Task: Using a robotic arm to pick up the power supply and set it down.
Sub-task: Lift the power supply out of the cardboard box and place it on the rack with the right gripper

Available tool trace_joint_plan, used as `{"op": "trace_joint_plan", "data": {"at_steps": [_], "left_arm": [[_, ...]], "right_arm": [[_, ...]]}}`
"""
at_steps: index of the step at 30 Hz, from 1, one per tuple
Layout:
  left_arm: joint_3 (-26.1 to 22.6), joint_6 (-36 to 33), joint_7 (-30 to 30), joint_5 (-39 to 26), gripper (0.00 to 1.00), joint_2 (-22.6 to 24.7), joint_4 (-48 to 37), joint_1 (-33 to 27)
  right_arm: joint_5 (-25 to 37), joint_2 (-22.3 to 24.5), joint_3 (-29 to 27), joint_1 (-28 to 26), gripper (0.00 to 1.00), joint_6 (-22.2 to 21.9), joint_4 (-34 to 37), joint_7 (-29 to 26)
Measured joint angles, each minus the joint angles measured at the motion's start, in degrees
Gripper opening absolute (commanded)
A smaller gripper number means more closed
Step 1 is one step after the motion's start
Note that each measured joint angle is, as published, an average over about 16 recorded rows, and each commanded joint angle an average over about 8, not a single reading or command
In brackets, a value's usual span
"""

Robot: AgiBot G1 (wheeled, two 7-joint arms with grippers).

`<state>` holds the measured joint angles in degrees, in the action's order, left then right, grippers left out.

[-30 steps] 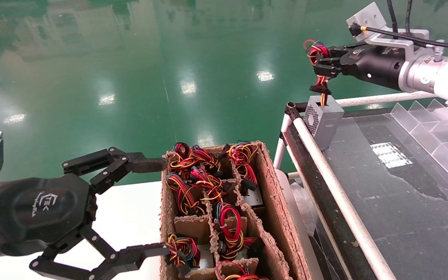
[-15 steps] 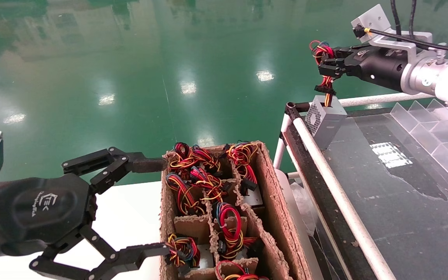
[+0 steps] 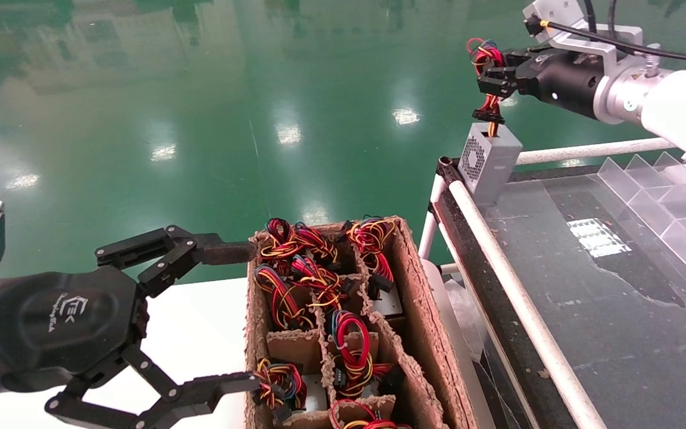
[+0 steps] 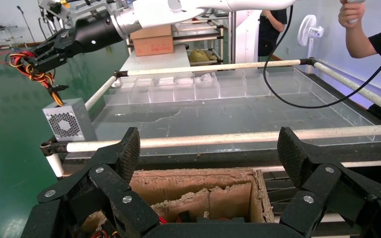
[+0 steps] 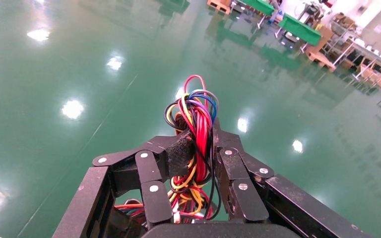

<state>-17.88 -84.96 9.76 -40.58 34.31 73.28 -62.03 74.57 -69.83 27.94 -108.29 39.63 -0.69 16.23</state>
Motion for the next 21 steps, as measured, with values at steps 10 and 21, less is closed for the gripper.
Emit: {"op": "trace_joint_plan", "data": {"at_steps": [10, 21], "left_arm": [[0.0, 0.0, 0.0, 0.0, 1.00, 0.0, 0.0, 0.0], [0.0, 0.0, 0.0, 0.0, 1.00, 0.0, 0.0, 0.0]], "right_arm": [[0.2, -0.2, 0.2, 0.5, 0.12, 0.9, 0.2, 1.0], [0.1, 0.4, 0.1, 0.8, 1.00, 2.4, 0.4, 1.4]]}}
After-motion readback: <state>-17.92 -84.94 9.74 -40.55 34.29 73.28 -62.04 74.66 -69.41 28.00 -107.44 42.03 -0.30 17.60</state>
